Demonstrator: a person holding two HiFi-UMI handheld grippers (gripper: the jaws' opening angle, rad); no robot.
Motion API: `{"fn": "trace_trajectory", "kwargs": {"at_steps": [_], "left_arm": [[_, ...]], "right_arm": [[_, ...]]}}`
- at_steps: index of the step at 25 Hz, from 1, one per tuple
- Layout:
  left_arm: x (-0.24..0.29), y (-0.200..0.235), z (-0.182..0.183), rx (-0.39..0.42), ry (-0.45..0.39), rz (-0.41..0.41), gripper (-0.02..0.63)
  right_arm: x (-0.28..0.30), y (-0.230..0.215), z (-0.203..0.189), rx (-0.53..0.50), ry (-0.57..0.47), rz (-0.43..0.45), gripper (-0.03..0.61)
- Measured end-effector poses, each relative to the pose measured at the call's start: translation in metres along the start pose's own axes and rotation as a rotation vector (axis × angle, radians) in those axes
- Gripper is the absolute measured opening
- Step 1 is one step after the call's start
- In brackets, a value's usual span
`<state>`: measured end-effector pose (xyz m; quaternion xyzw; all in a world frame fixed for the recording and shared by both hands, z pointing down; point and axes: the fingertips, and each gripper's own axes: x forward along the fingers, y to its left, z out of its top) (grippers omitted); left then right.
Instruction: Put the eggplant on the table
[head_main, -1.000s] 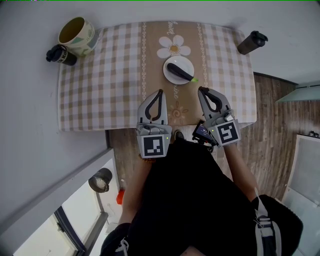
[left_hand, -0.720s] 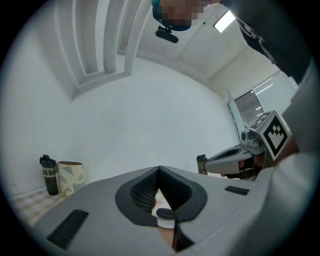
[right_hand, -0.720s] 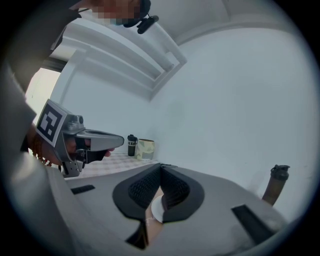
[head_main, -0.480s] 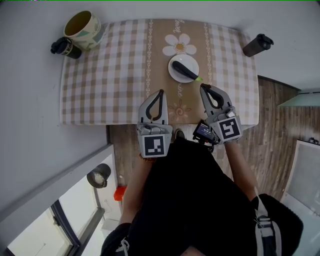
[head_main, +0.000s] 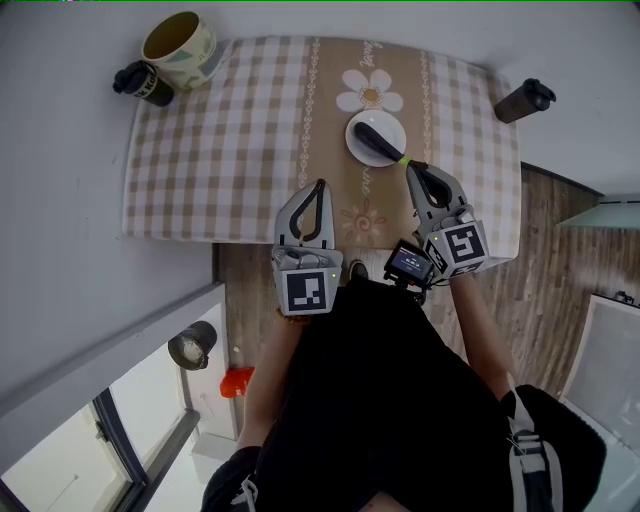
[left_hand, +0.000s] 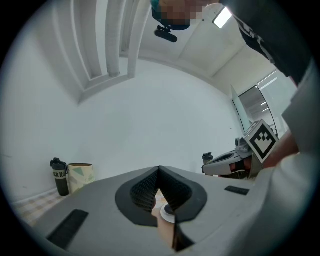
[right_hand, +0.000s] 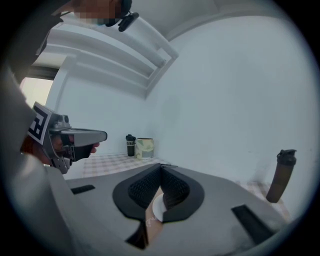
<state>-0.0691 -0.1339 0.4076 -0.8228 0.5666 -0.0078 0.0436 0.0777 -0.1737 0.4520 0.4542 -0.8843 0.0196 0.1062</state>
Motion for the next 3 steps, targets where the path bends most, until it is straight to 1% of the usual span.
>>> {"fn": "trace_trajectory", "kwargs": {"at_steps": [3], "left_arm": [[0.000,0.003,0.001,0.014,-0.001,0.020,0.003]], "right_arm": [[0.008,-0.010,-0.016,0.036,0.027,0.006,0.005]]}}
